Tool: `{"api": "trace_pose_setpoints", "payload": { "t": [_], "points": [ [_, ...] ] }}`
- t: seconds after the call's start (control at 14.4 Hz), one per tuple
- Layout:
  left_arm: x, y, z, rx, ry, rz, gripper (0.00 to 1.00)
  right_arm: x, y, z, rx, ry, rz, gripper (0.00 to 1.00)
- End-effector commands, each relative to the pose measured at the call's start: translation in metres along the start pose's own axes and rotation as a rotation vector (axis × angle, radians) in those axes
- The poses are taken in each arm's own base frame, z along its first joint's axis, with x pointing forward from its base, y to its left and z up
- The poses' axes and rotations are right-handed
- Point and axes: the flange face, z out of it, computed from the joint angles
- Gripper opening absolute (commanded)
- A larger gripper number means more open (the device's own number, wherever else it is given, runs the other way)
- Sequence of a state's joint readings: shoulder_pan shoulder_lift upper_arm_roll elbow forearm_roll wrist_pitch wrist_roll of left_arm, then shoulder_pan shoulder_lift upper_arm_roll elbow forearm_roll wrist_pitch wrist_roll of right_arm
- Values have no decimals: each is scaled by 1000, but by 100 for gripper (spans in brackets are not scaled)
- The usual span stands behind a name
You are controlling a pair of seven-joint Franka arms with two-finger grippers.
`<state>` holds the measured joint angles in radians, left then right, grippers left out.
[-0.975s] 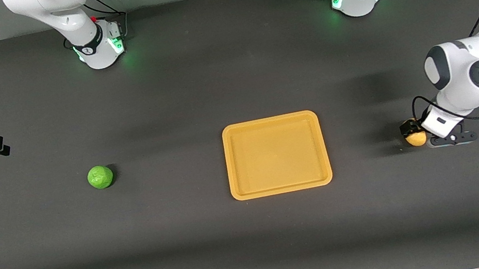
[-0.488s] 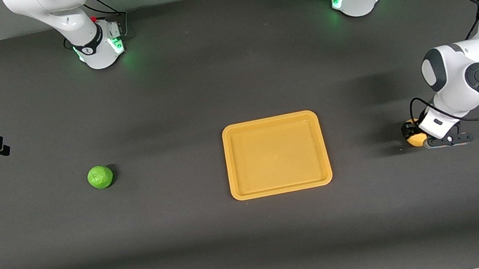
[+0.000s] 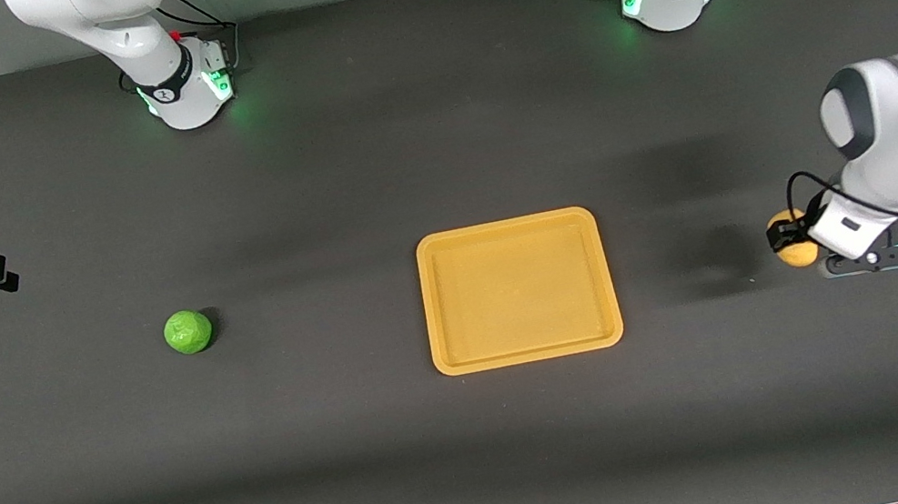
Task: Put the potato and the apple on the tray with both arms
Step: 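Close the left gripper on the potato and lift it, then carry the potato over the yellow tray and lower it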
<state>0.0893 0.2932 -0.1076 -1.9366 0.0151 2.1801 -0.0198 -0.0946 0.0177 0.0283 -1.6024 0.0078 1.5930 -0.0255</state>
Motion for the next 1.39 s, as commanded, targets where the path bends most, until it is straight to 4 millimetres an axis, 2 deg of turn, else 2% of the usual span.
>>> {"api": "trace_pose_setpoints", "payload": {
  "t": [0.0,0.21,0.28,0.49,0.63,0.77,0.98,1.11,1.32],
  "points": [
    [6,72,-54,-2,-45,-50,24,1,2,-3,-3,-1,-19,100],
    [-6,163,-66,-22,-31,-89,24,1,2,-2,-1,-2,-19,100],
    [-11,187,-66,-30,-21,-99,24,1,2,-2,-3,-2,-19,100],
    [-24,265,-44,-52,20,-87,24,1,2,-2,-3,-2,-19,100],
    [-30,297,-14,-62,13,-54,24,2,2,-2,-3,-2,-19,100],
    [-34,314,18,-44,5,-34,24,2,2,-1,-3,-5,-19,100],
    [-35,322,67,-1,1,-3,24,2,2,-1,-3,-5,-19,100],
    [-36,326,88,15,-1,13,24,2,2,0,-1,-7,-19,100],
    [-37,326,104,34,-13,29,24,3,2,2,-2,-10,-19,100]
  ]
}}
